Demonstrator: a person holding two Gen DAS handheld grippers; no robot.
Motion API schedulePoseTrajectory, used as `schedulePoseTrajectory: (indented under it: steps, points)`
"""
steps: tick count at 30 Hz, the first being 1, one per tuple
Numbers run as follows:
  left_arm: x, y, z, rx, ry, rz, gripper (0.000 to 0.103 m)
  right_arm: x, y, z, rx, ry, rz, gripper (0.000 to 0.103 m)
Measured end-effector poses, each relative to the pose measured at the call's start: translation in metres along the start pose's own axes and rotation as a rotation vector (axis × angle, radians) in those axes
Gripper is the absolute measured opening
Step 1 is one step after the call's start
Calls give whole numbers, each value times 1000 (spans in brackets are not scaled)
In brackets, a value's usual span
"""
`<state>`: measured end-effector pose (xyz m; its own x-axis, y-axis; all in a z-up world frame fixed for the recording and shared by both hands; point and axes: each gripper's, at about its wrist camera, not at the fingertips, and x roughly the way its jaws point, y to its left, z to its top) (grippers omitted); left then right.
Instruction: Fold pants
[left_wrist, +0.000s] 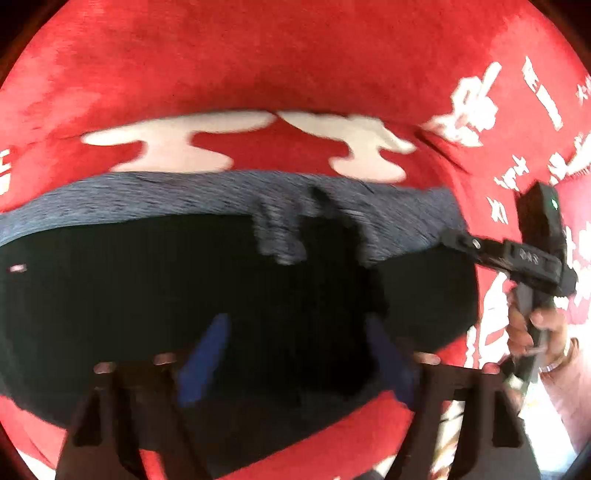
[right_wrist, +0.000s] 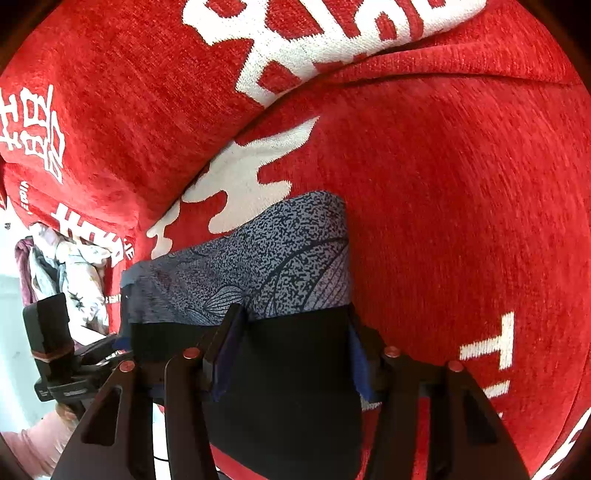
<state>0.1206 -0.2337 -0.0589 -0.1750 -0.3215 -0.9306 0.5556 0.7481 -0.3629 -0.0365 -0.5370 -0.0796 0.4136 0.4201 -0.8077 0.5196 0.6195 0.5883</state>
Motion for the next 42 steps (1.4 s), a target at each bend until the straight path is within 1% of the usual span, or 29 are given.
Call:
schedulePoseTrajectory:
  steps: [1,3,5,6,9,10,13,17,20,21,22,24,25,28,30,32,34,36,38,39,40,41,42]
  points:
    - [0,3,0,-11,4,-6,81,0,0,0,0,-1,-1,57]
    - [0,3,-1,-17,2,6,81,0,0,0,0,-3,-1,57]
    - [-2,-1,-1,-1,-1,20,81,3,3,1,2,-5,-3,58]
    - [-4,-5,0,6,-6,15,81,3,4,1,1,-8,-6,58]
    - [-17,-19,2,32,-44,-40,81,3,5,0,1,-9,-11,58]
    - [-20,-25,4,48,-55,-75,81,3,5,1,1,-8,-12,58]
    - [-17,-35,7,78,-32,-134,81,4,6,1,1,-4,-16,58]
    - [-7,-43,9,108,-2,-159,81,4,7,1,0,-6,-19,58]
    - [3,-44,8,110,23,-161,81,5,7,1,1,-9,-16,58]
    - [6,-44,7,110,30,-165,77,5,6,1,2,-10,-14,58]
    - [12,-45,8,110,46,-166,69,5,6,1,3,-11,-13,58]
    - [24,-46,7,113,106,-172,8,4,5,1,4,-13,-12,58]
    - [30,-46,6,110,128,-161,4,3,6,1,5,-15,-12,58]
    - [17,-49,0,150,72,-136,4,-3,8,-1,-5,-16,-11,58]
    - [6,-43,-4,149,41,-138,4,-10,11,-1,-25,-19,3,59]
    - [3,-31,-9,123,36,-137,4,-16,12,0,-40,-21,17,59]
    - [8,-24,-11,109,47,-135,4,-22,10,6,-43,-53,-1,59]
    - [14,-25,-14,112,43,-127,5,-21,6,13,-9,-74,-5,58]
    - [21,-29,-16,116,28,-100,5,-11,4,18,20,-66,-61,57]
    - [22,-27,-16,109,25,-87,5,2,5,19,12,-43,-116,56]
    - [24,-28,-17,88,18,-77,5,7,8,19,-6,-47,-137,58]
    - [25,-28,-17,76,19,-73,5,9,14,18,-36,-71,-164,59]
    - [24,-29,-17,68,20,-64,9,11,24,18,-69,-75,-218,59]
